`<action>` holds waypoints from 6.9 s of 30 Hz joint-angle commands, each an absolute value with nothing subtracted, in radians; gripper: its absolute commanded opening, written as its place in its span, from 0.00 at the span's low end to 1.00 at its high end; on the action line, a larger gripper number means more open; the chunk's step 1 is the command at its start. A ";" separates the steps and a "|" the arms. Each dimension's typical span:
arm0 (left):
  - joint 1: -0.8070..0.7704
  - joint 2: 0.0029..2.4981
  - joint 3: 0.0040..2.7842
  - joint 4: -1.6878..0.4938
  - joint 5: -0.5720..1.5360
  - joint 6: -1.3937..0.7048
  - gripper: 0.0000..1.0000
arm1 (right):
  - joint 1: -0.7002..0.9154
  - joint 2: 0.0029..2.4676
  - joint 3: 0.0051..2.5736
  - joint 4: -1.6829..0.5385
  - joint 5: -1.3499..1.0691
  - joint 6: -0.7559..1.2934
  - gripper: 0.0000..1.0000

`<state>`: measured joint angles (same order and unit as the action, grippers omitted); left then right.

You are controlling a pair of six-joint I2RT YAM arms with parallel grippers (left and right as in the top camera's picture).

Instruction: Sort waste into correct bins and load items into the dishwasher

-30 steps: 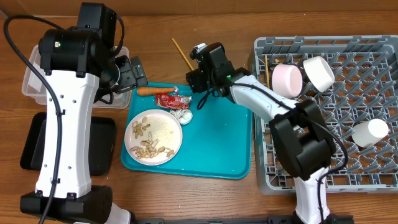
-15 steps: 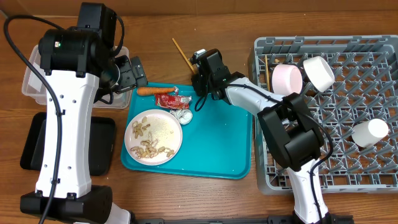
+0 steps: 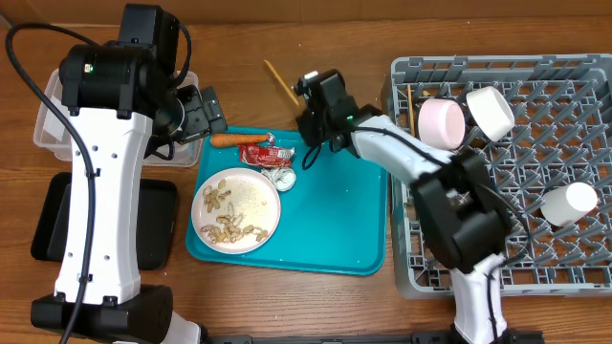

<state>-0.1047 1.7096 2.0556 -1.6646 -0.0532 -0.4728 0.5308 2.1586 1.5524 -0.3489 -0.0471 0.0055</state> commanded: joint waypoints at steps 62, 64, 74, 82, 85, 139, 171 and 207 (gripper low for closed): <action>-0.107 1.713 2.054 -1.565 0.064 -0.519 1.00 | 0.313 0.992 1.606 -1.157 0.131 0.284 1.00; -0.125 1.714 2.037 -1.544 0.126 -0.489 0.85 | 0.313 0.971 1.606 -1.161 0.131 0.285 1.00; -0.432 1.844 1.861 -1.430 -0.202 -0.426 0.81 | 0.313 0.978 1.605 -1.186 0.131 0.284 1.00; -0.493 2.070 1.826 -1.280 -0.198 -0.370 0.71 | 0.313 1.011 1.605 -1.217 0.131 0.284 1.00; -0.485 2.159 1.826 -1.245 -0.179 -0.345 0.62 | 0.313 1.021 1.605 -1.229 0.131 0.284 1.00; 0.037 2.109 2.398 -1.543 -0.414 -0.369 0.04 | 0.313 1.078 1.605 -1.221 0.142 0.284 1.00; -0.490 2.109 2.145 -1.565 -0.184 -0.322 0.37 | 0.313 1.082 1.605 -1.305 0.141 0.285 1.00; -0.566 2.115 1.754 -1.188 -0.162 -0.199 0.04 | 0.313 1.082 1.605 -1.330 0.141 0.285 1.00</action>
